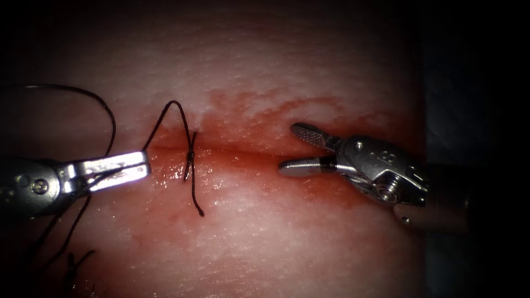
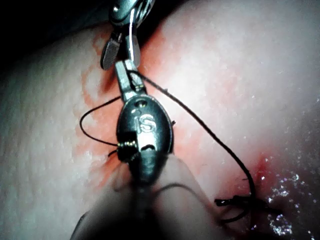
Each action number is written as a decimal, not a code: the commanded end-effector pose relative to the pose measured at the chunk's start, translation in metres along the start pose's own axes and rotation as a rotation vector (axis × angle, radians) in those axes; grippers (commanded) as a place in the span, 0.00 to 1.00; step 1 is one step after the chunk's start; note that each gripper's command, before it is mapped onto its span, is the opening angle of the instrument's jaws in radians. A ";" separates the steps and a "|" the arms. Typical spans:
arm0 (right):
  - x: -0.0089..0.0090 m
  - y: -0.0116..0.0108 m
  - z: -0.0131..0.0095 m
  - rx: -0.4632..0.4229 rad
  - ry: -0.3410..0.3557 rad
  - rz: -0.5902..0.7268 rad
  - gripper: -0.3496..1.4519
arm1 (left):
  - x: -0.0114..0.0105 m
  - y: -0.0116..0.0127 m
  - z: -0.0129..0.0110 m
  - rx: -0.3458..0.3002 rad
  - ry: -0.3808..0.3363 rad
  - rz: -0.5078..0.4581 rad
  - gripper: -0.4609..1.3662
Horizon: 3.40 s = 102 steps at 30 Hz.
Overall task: Wound Closure
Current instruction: Cut the suture long leg with the right suture-cutter
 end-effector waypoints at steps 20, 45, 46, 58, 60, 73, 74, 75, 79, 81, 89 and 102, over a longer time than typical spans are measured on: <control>0.0010 -0.0007 0.0017 -0.015 -0.002 0.012 0.82 | 0.0008 -0.0037 0.0008 0.014 -0.015 0.003 0.06; 0.0017 -0.0022 0.0102 -0.047 0.022 0.028 0.86 | 0.0034 -0.0077 0.0034 0.019 -0.032 0.018 0.06; 0.0017 -0.0023 0.0103 -0.047 0.022 0.028 0.86 | 0.0035 -0.0078 0.0034 0.019 -0.032 0.018 0.06; 0.0025 -0.0032 0.0139 -0.050 0.090 0.075 0.84 | 0.0042 -0.0087 0.0044 0.021 -0.034 0.018 0.06; 0.0026 -0.0033 0.0144 -0.054 0.094 0.076 0.85 | 0.0043 -0.0090 0.0046 0.021 -0.034 0.018 0.06; 0.0023 -0.0035 0.0172 -0.068 0.102 0.077 0.85 | 0.0049 -0.0093 0.0054 0.016 -0.028 0.013 0.06; 0.0021 -0.0035 0.0175 -0.070 0.103 0.075 0.85 | 0.0049 -0.0093 0.0055 0.017 -0.028 0.013 0.06; 0.0021 -0.0035 0.0176 -0.070 0.104 0.075 0.85 | 0.0049 -0.0093 0.0055 0.017 -0.028 0.013 0.06; 0.0018 -0.0034 0.0182 -0.075 0.106 0.071 0.85 | 0.0052 -0.0093 0.0057 0.014 -0.023 0.016 0.06; 0.0017 -0.0034 0.0186 -0.077 0.107 0.071 0.85 | 0.0055 -0.0093 0.0058 0.014 -0.021 0.014 0.06; 0.0020 -0.0036 0.0198 -0.065 0.112 0.068 0.85 | 0.0060 -0.0090 0.0059 0.006 -0.012 0.015 0.06; 0.0017 -0.0035 0.0206 -0.065 0.120 0.062 0.84 | 0.0068 -0.0092 0.0063 0.001 0.001 0.014 0.06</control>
